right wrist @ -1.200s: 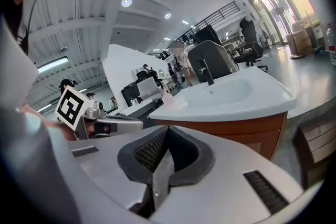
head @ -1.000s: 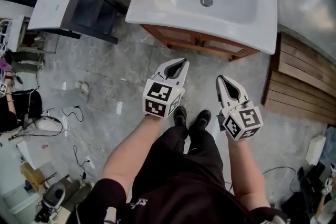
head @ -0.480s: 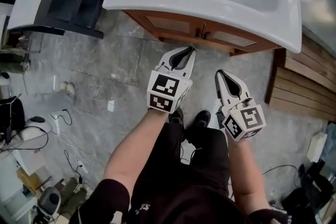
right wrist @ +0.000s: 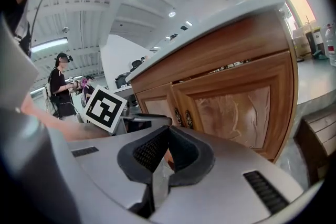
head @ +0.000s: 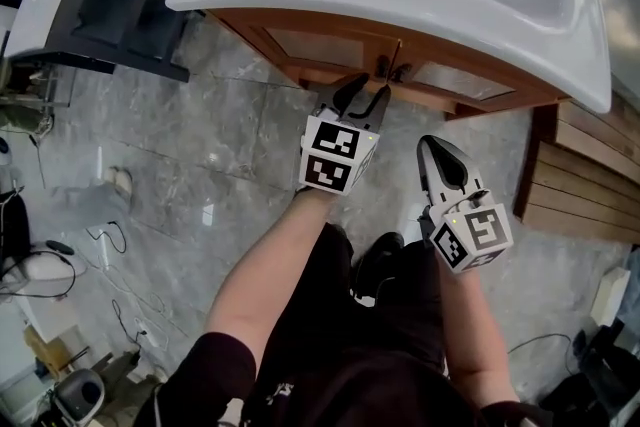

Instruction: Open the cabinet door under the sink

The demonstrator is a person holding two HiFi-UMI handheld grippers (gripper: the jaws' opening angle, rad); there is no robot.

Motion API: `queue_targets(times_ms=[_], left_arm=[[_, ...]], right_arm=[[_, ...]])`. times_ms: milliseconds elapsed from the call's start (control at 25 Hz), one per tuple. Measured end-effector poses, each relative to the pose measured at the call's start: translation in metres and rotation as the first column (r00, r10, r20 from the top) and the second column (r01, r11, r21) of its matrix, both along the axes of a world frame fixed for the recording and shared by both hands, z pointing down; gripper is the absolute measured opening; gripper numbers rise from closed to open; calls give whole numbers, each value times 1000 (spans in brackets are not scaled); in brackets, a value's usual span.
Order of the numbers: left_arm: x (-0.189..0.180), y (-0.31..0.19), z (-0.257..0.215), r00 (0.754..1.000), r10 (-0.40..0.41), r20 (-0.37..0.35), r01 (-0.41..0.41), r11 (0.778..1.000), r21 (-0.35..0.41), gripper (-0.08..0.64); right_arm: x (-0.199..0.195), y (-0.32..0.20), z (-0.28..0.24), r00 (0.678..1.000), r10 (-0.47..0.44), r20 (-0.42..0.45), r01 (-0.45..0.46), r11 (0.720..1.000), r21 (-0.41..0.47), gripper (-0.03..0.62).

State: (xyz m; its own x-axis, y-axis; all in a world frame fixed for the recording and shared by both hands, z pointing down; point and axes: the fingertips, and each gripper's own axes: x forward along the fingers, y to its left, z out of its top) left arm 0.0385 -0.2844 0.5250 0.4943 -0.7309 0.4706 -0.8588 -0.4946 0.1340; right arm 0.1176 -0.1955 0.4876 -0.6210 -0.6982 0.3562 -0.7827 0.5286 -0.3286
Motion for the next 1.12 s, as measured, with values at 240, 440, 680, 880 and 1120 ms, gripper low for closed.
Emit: queue_targets(times_ms=[240,440,680,880,1120], left_arm=[[7,-18,47,1000,-12,10,12,999,42,156],[14,-30,58,999,-38,39,33,993,117,149],[16,-24,61,999,-34,26,29,987,160,122],[14,-25,61,1000,-27,17,24,986,163,95],[13,-31,63,998,-55,35,49,986,160,94]], right_arm=[[14,-28,40,1000,13,-6,-12,995,95,15],[14,-37,71,1000,12,-12,-11,990,140,15],[11,-26,102,1000,9,1,-9,987,159,15],[11,-24,94,1000,5,15,-8,978,210,15],[18,-19,87,999,24,21,-28,972,233,15]])
